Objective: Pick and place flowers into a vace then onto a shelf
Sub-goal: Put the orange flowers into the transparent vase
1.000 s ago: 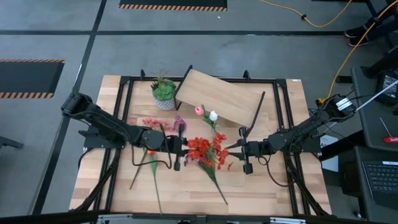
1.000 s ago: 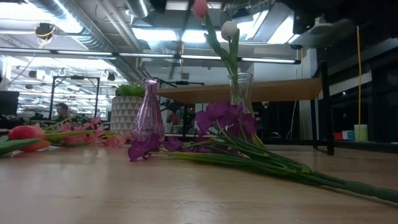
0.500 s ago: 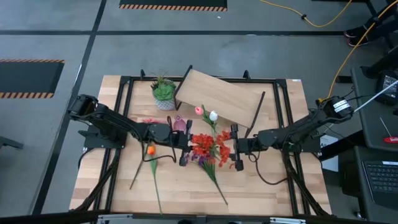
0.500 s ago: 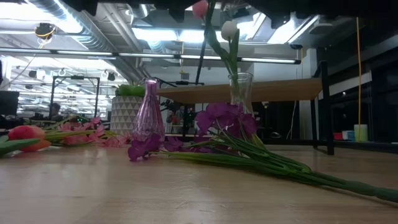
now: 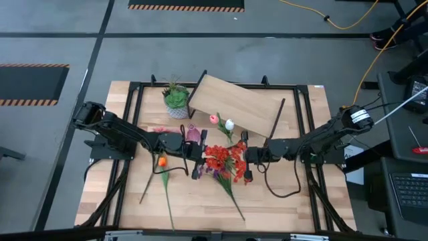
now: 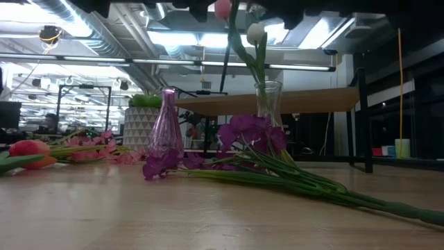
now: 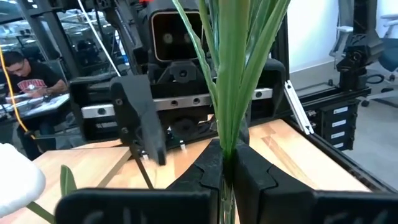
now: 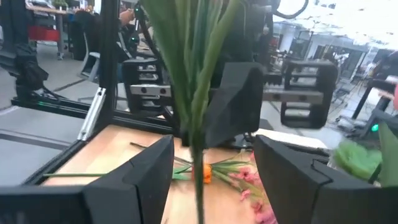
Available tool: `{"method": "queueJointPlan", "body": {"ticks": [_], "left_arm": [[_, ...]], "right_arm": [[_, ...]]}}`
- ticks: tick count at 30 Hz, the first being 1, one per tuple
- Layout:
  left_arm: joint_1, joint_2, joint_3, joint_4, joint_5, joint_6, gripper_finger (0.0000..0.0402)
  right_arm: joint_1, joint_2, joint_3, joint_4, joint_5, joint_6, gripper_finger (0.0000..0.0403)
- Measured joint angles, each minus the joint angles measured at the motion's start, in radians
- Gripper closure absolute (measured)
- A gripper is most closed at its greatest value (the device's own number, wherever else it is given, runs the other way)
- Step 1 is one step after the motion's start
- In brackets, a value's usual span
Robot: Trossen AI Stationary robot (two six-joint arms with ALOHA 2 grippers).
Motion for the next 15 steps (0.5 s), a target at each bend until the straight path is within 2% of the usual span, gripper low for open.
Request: {"method": "queueJointPlan", "body": {"ticks": [10, 15], "left_arm": [[0.000, 0.000, 0.000, -0.001, 0.019, 0.002, 0.0389], [0.000, 0.000, 0.000, 0.000, 0.028, 0.017, 0.0389]], "right_arm": [[0.000, 0.021, 0.045, 0.000, -0.001, -0.033, 0.0177], [0.000, 0.021, 0.045, 0.012, -0.048, -0.030, 0.0180]]}}
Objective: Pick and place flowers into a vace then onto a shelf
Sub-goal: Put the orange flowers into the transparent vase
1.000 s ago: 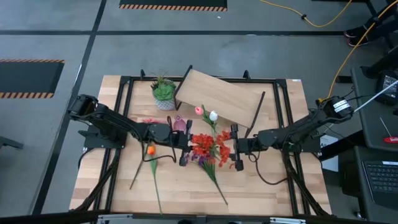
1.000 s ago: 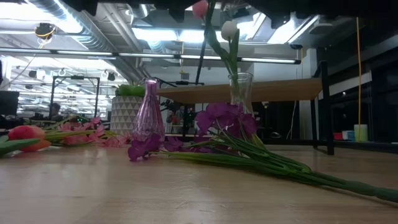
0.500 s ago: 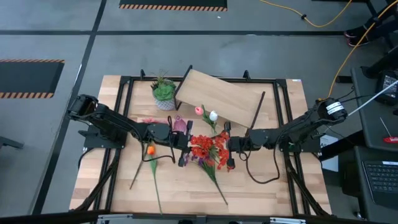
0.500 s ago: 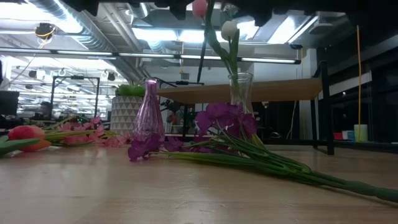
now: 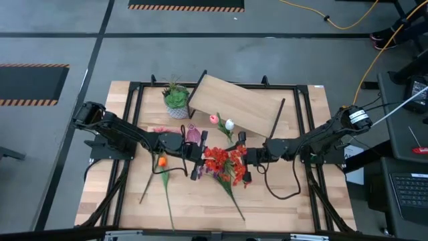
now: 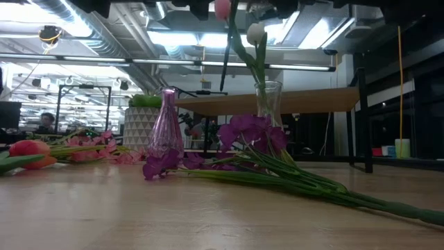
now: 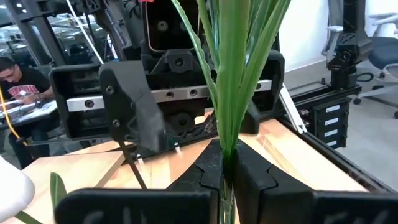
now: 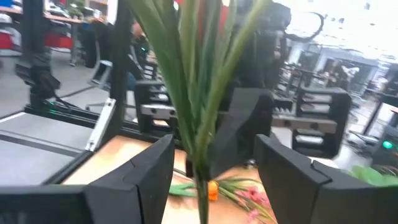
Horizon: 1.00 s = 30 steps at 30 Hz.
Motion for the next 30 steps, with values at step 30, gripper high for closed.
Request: {"method": "queueJointPlan", "body": {"ticks": [30], "left_arm": [[0.003, 0.027, 0.000, 0.043, -0.010, 0.028, 0.0389]], "right_arm": [[-0.019, 0.065, 0.050, 0.022, -0.032, -0.030, 0.0211]]}}
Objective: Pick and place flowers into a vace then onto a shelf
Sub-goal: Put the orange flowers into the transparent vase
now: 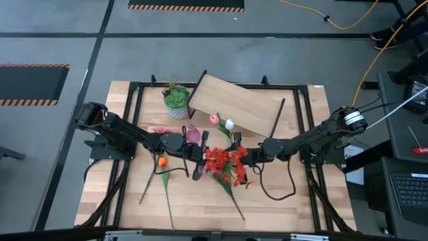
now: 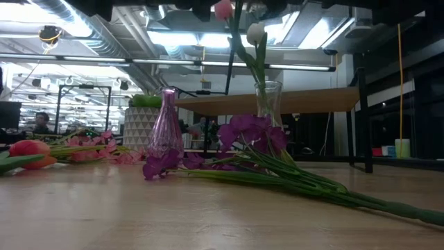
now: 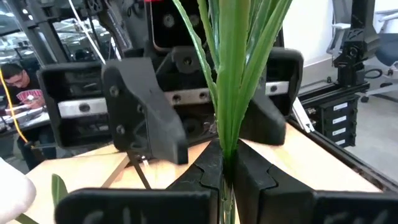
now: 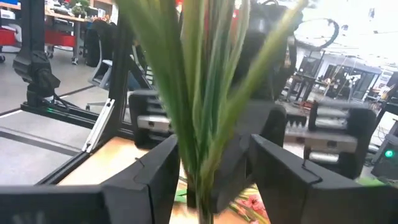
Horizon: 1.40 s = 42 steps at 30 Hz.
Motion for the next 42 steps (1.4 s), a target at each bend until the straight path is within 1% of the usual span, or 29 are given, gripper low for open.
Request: {"method": "queueJointPlan", "body": {"ticks": [14, 24, 29, 32, 40, 42], "left_arm": [[-0.007, -0.020, 0.000, -0.040, 0.008, -0.013, 0.0389], [-0.009, -0.020, 0.000, -0.017, 0.008, -0.012, 0.0389], [-0.009, -0.020, 0.000, -0.019, 0.008, -0.011, 0.0389], [-0.009, -0.020, 0.000, -0.020, 0.008, -0.010, 0.0389], [-0.010, -0.021, 0.000, -0.016, -0.002, -0.006, 0.0389], [-0.010, -0.022, 0.000, -0.016, -0.010, -0.005, 0.0389]], "right_arm": [[0.003, -0.008, 0.000, -0.038, 0.001, -0.001, 0.0211], [0.014, -0.031, 0.000, -0.081, 0.002, 0.000, 0.0211], [0.014, -0.031, 0.000, -0.064, 0.002, -0.003, 0.0212], [0.014, -0.031, 0.000, -0.064, 0.001, -0.005, 0.0229], [0.015, -0.031, -0.002, -0.051, 0.008, -0.025, 0.0308], [0.016, -0.031, -0.002, -0.049, 0.011, -0.025, 0.0323]]}}
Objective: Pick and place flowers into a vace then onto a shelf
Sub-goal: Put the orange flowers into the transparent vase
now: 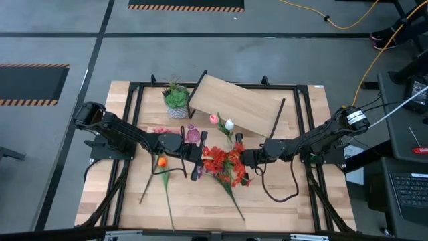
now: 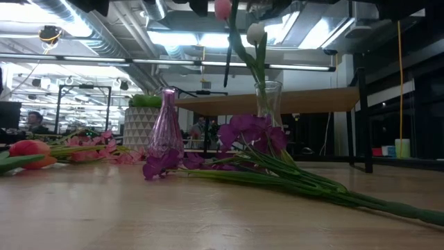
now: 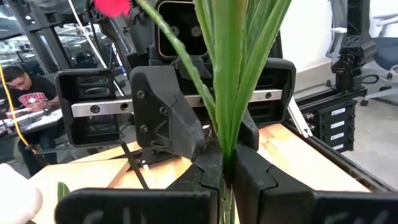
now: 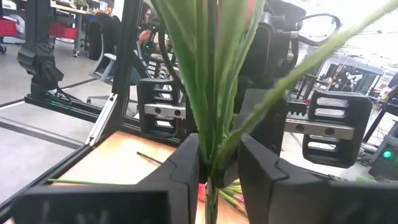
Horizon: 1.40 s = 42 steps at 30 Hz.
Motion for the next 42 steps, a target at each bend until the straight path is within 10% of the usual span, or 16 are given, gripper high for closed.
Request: {"method": "queueJointPlan", "body": {"ticks": [42], "left_arm": [[-0.019, 0.003, 0.002, -0.023, -0.041, 0.010, 0.0394]], "right_arm": [[-0.001, 0.002, 0.000, 0.000, -0.013, 0.049, 0.0305]]}}
